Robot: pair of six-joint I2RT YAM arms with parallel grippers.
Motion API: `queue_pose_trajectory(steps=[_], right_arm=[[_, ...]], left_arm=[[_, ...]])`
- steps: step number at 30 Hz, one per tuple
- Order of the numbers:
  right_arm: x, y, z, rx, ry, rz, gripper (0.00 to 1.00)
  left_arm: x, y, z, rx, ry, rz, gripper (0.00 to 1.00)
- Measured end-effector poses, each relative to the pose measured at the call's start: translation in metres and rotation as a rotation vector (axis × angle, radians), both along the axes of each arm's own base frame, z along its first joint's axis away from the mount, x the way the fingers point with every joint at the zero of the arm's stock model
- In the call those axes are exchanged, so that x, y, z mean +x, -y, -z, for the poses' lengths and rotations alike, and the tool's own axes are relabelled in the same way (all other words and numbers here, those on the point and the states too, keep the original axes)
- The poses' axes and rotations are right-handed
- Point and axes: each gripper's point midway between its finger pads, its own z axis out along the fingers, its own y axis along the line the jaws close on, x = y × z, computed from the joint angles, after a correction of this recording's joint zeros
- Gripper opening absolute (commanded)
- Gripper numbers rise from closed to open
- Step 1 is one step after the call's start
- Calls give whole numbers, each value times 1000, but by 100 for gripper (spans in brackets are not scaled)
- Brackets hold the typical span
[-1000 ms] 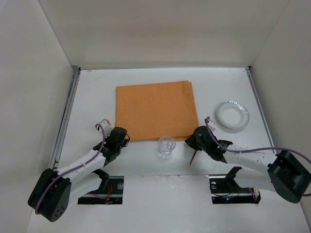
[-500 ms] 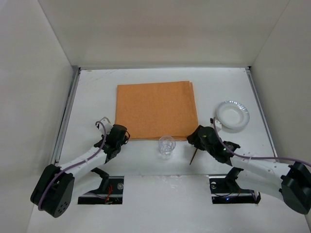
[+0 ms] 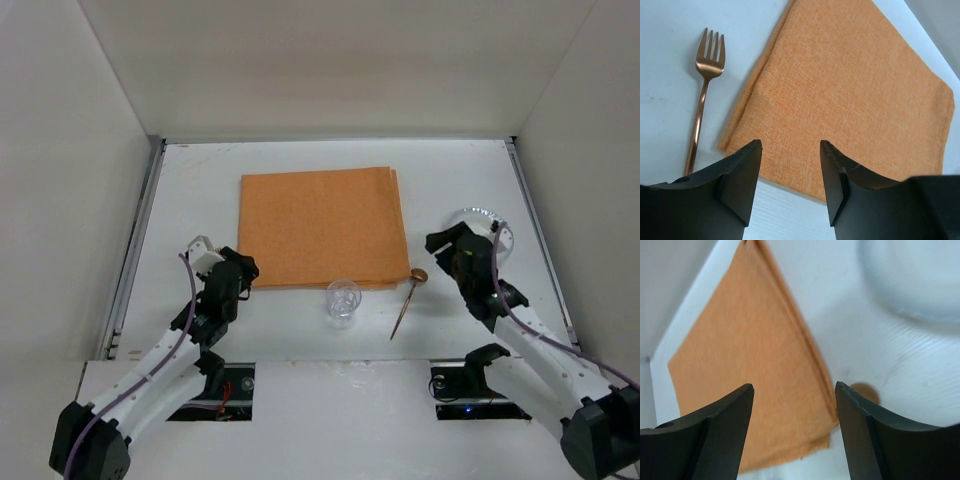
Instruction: Set the dinner table for one person
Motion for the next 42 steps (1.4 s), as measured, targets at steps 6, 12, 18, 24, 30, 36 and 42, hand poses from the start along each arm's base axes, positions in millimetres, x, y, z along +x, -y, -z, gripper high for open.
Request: queue_pose_trajectory(steps=[6,12,18,24,30,36,42], right_arm=[[0,87,8,32,15,300,72],[-20,140,35,29,-44,487,72],[-27,167,49,31,-93,584,73],[-22,169,74,58,-175,577,73],[-12,182,92,120,-199,605,68],[10,185,103,211,-140,591,56],[23,185,110,283,-89,580,33]], left_arm=[[7,14,2,33,3,58,43],[-2,-12,-30,-10,121,-18,47],[-2,-15,-36,-8,146,-33,47],[13,30,-20,-10,116,92,47],[22,61,-11,0,120,176,47],[28,69,-12,4,149,192,47],[28,74,-9,10,155,210,47]])
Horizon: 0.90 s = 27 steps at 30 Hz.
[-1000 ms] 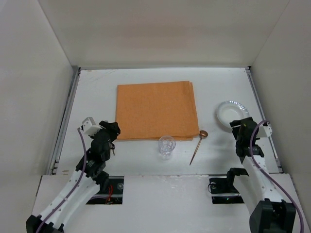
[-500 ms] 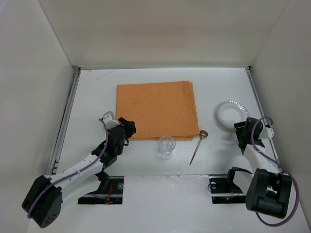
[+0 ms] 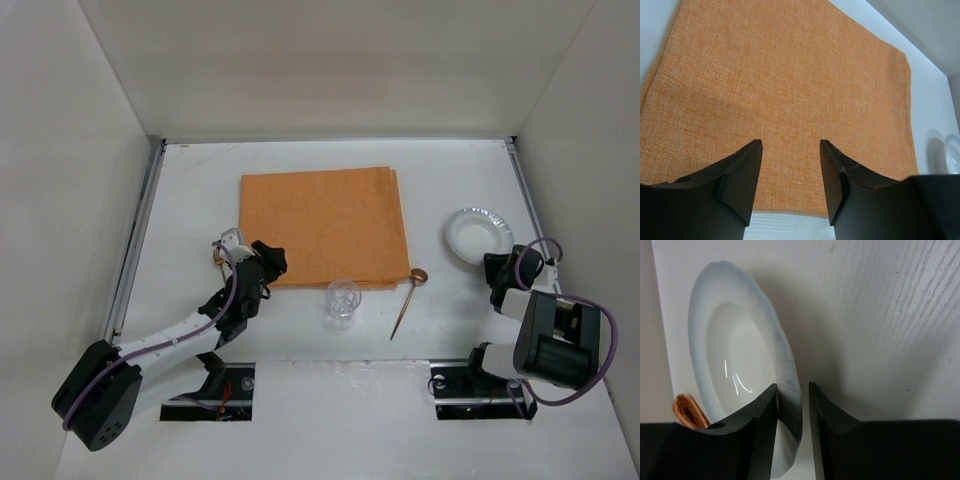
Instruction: Set the dinner table for one person
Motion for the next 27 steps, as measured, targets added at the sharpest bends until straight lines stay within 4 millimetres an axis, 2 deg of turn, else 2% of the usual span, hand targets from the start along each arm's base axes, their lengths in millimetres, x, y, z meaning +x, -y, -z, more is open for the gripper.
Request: queue_pose_trajectory(steps=[4,8,15,18,22,27], right_arm=[[-2,-1,-3,13,40,6,28],[-5,-3,-16,2,87,5,24],[-7,-3,-61,-80,201,-11,17],[-7,-6,-74,-107,230,-29,17],[-2,-28,-89,-126,252,-103,15],[12,-80,-117,-140,298,-268,14]], left_arm=[[0,2,2,5,-1,7,47],[0,5,6,14,-9,13,47],[-1,7,9,22,-17,19,47],[-1,7,10,22,-17,20,47],[0,6,10,22,-16,16,47],[2,2,9,22,-16,2,47]])
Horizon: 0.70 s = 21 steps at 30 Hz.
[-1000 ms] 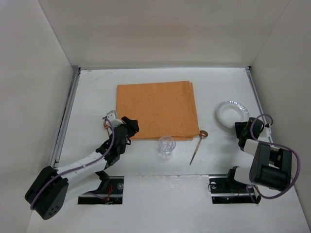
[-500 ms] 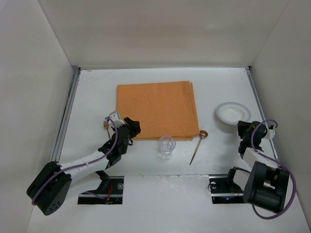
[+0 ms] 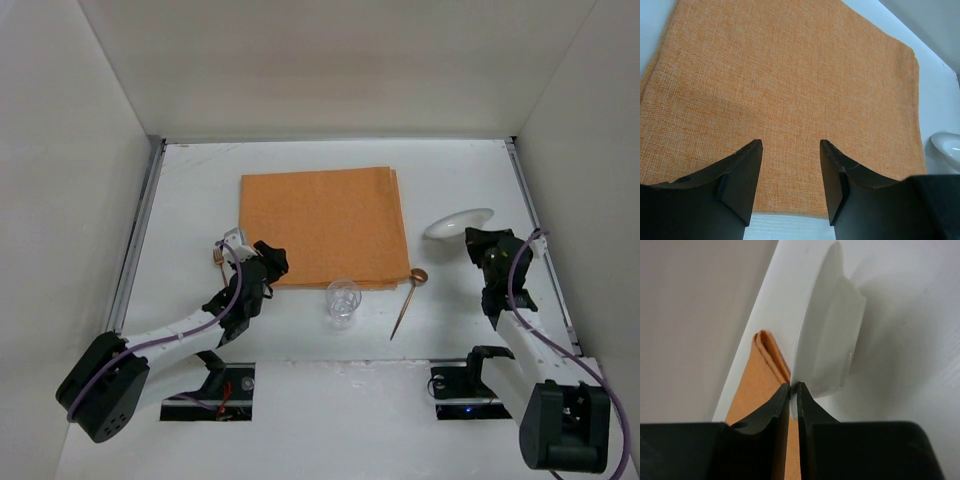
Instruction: Set the dinner table for one person
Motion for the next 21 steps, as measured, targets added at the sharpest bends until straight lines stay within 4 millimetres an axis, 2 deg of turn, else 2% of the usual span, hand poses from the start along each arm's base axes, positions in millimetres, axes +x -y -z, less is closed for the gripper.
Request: queue_pose_trajectory(steps=[5,9,15,18,21], right_arm=[[5,-35,-22,-31,35,-92,11],[7,-52,-35,-53,59,-133,9],[5,-40,-29,-58,51,-89,8],[1,-28,-15,-60,27,-53,9],[-6,-12,7,-59,-22,-3,12]], left_arm=[[2,-2,-1,-2,3,-9,47],[2,-3,-1,-4,5,-13,47],[2,-4,-1,-6,7,-15,47],[2,-4,-1,-5,8,-16,47],[2,-4,-1,-5,7,-17,47]])
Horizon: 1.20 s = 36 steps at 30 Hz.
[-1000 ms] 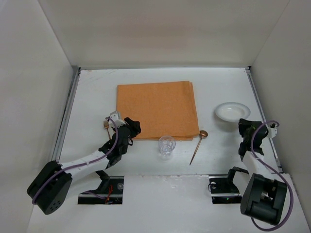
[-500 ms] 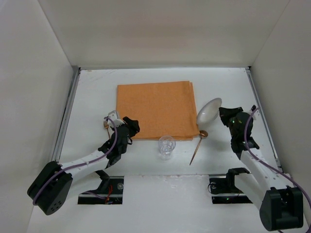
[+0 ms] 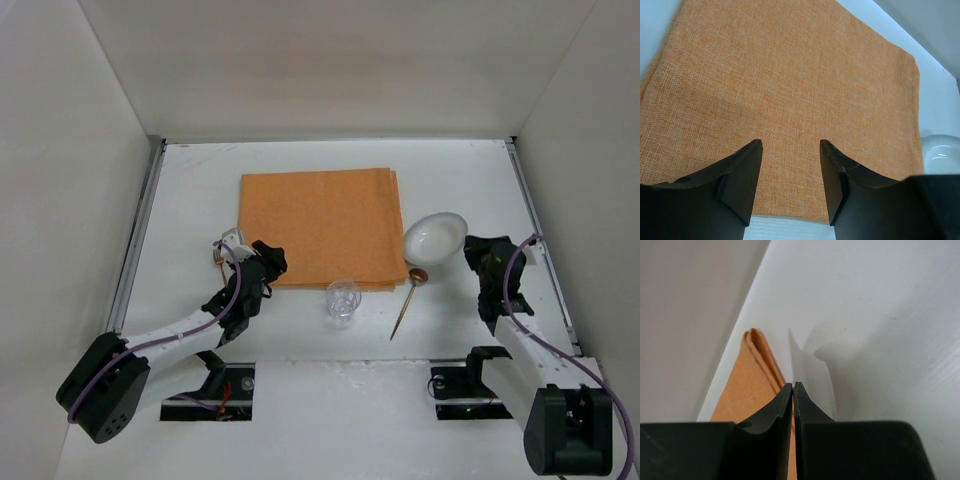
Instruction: Set the dinner table for one person
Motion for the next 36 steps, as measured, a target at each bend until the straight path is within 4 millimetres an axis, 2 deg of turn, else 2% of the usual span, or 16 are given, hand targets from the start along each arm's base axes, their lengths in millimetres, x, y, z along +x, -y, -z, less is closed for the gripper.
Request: queue_pose_trajectory(steps=[5,10,13,14,17,18,21,23,26,31,36], right_arm=[[-13,7,38,8,-86,26,17],[-27,3,87,18,-232,9,35],[-24,0,97,28,-259,-6,50],[-23,-2,100,33,-268,-14,46],[-19,-7,106,46,-293,-38,48],[-17,-8,105,49,-290,-46,45],[-16,-12,105,62,-288,-62,21],[-12,-13,98,74,-256,-67,13],[-4,-11,73,74,-164,-62,10],[-18,11,57,20,-146,4,9],[-23,17,20,-36,-82,12,8]], left_arm=[[0,0,0,0,0,0,47],[0,1,3,7,-8,2,47],[0,1,5,9,-11,2,47],[0,1,4,8,-10,2,47],[0,1,4,8,-9,2,47],[0,1,4,8,-9,2,47],[0,1,4,8,-9,2,47],[0,1,4,8,-9,2,47],[0,1,4,8,-9,2,47],[0,1,5,9,-11,2,47],[0,1,5,9,-12,2,47]])
